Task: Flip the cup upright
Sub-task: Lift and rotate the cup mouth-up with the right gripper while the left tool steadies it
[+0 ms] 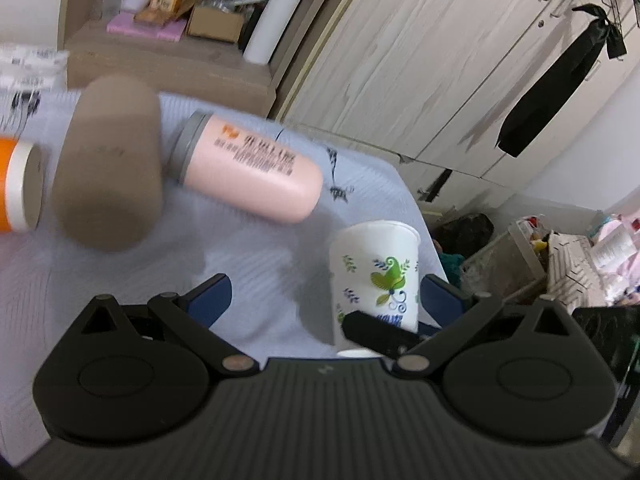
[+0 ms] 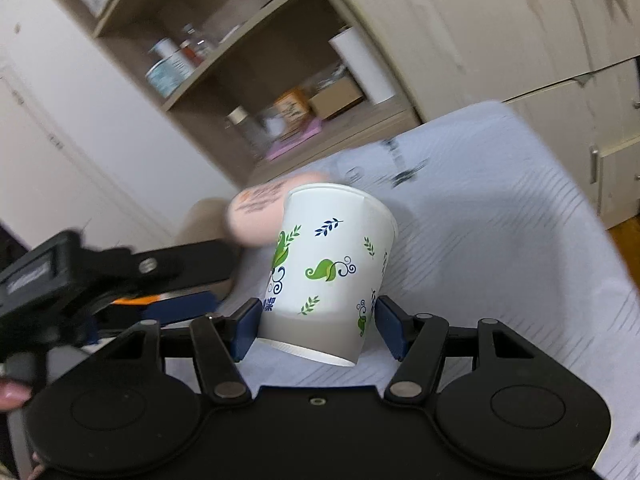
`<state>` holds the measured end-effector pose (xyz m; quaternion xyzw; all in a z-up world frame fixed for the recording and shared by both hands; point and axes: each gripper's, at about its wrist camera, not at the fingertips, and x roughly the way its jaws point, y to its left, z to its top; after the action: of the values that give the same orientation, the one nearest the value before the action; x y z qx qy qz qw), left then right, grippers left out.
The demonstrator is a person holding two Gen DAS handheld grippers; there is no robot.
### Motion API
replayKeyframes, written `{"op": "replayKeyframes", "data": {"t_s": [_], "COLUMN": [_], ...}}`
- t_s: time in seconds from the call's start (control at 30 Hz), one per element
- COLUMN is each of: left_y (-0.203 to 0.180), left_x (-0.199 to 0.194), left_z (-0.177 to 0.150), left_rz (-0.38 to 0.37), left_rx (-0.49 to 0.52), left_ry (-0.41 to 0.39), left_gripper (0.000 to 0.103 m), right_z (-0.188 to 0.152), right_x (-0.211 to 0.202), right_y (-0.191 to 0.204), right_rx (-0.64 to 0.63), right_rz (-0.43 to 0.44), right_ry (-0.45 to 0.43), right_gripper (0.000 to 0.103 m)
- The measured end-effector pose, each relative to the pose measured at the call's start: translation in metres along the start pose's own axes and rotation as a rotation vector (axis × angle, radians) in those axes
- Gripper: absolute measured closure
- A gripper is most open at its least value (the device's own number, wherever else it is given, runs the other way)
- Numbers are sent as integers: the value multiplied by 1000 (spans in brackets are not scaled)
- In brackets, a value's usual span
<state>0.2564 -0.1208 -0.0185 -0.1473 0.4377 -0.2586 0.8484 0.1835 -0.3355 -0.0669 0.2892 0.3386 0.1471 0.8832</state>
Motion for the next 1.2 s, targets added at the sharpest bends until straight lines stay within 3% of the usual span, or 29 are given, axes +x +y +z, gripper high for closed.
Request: {"op": "replayKeyframes", "data": {"t_s": [0.4,0.57,0.93,1.0,1.2], "left_y": [44,48,43,42,39], "left_x": [-35,-39,-21,-18,-12], "left_z": [-30,-34,-30,-29,-31], "left_rz": [-68,-54,-51,-62,-67], "left_rx": [-79,-58,-34,-32,-12], "left_ry": [66,79,102,110,126], "left_gripper": [2,1,3,7,25], "right_z": [-44,-56,-56,-55,-47], "right_x": [-6,-3,9,7,7], "right_y": [53,71,72,71,71], "right_rx": [-52,-134,-140,-143,-177], "right_rz": [65,-45,-60,-50,-50], "right_ry": [93,74,119,121,129], "right_gripper": [35,35,32,23,21]}}
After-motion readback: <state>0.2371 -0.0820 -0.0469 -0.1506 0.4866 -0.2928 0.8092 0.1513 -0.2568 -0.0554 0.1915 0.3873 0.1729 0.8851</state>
